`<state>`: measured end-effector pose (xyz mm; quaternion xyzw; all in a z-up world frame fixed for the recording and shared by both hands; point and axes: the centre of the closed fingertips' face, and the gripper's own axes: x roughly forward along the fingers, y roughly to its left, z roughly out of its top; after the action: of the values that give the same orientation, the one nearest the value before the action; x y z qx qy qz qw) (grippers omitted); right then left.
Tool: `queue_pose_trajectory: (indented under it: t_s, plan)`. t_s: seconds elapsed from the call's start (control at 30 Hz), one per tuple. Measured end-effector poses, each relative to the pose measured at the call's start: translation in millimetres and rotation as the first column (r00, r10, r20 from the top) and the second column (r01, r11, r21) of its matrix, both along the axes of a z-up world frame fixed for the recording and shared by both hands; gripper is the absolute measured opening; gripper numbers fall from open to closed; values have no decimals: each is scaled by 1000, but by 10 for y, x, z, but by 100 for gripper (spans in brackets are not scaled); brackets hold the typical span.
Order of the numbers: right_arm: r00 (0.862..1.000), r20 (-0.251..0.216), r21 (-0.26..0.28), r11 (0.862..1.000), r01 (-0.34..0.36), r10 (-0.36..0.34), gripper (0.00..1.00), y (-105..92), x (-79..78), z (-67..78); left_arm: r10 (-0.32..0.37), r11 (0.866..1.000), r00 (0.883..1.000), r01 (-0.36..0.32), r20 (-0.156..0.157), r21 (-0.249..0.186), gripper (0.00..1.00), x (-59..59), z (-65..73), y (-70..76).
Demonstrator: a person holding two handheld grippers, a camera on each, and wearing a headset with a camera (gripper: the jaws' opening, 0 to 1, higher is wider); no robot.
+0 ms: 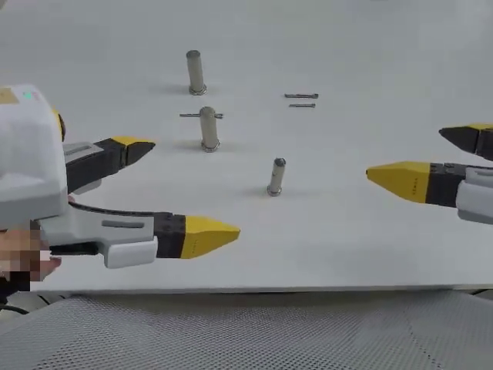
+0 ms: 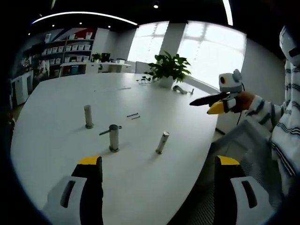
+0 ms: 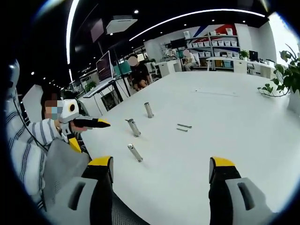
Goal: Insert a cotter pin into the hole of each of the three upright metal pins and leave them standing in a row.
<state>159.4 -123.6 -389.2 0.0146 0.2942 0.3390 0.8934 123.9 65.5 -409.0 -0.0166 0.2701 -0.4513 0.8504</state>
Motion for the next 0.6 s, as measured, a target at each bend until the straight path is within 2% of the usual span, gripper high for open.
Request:
queue_pose_trajectory:
  t_s: [0.17,0.27,0.33,0.37,0.47,0.6]
  plan:
    - [998,47,-60,997,-38,41,76,-26,188,111,16,1000,1000,-16,4,-2,99,5,-8,41]
    - [997,47,-79,995,-60,64,73,-28,287,151,28,1000,1000,-28,1,-1,99,19,-20,71]
    - [996,32,-117,990,-81,85,70,-45,351,137,37,999,999,-37,4,-2,99,33,-18,90]
    - [994,32,-157,982,-101,108,68,-59,384,125,42,999,999,-42,2,-3,99,38,-18,98]
    - [988,21,-217,965,-148,156,64,-66,449,95,49,999,999,-49,0,-5,99,51,-23,121]
    - [977,12,-261,944,-203,213,61,-22,586,74,54,999,999,-54,-5,-1,99,53,-42,131]
